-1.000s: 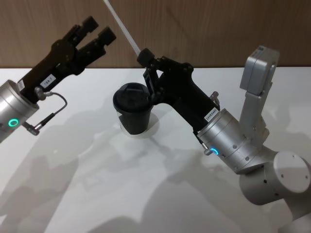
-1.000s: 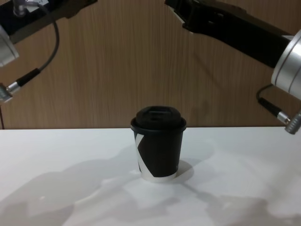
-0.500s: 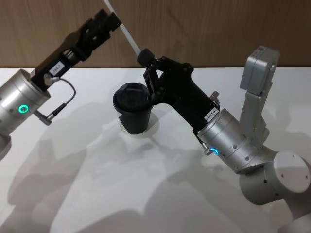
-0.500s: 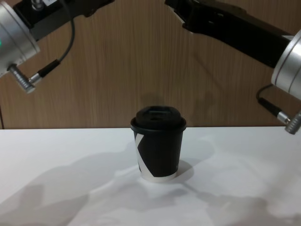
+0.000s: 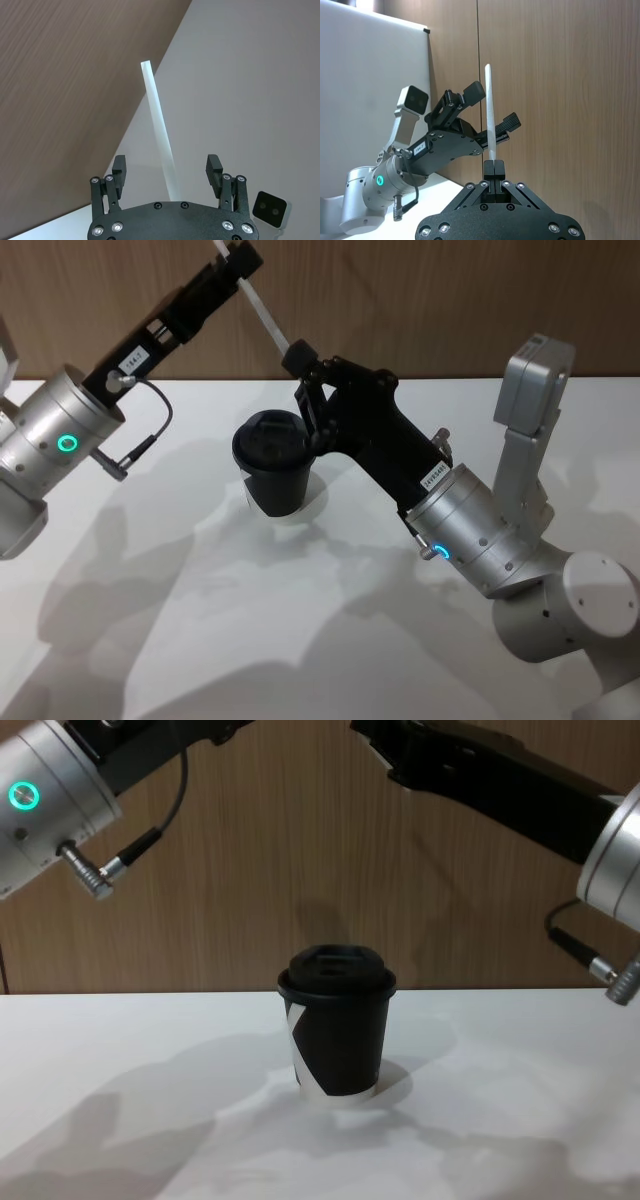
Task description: Pick up the straw with one hand, pass it to the other hand, and insert it into the cup.
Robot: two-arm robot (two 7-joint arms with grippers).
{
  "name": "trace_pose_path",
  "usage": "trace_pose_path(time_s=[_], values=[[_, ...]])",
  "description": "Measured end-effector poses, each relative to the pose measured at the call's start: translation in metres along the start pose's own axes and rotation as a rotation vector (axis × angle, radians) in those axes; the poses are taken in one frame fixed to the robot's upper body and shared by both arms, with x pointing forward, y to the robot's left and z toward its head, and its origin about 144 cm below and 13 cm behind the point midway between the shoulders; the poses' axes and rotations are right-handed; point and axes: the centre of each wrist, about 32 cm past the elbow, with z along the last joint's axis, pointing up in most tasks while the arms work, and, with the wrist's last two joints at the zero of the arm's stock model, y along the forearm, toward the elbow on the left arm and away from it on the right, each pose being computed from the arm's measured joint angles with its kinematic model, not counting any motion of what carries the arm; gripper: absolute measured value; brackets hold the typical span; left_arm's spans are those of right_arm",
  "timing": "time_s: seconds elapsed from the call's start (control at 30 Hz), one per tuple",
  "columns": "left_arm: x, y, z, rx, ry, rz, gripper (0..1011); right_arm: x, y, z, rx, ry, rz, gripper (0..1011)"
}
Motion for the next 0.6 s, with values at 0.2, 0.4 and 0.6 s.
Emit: trace_pose_path(time_s=[0.2, 0.4, 0.6], values=[[0.0024, -0.0031, -0.0003, -0.007, 0.015, -0.014, 933, 0.0, 0.0, 0.0, 0.0, 0.0, 0.0, 4], [0.0033, -0.0051, -0.0005, -0.013, 0.018, -0.023, 764, 0.0, 0.0, 0.0, 0.0, 0.0, 0.0, 4], [0.0034, -0.0067, -0.0001, -0.022, 0.01, -0.034, 592, 0.0, 0.0, 0.0, 0.0, 0.0, 0.0, 4]])
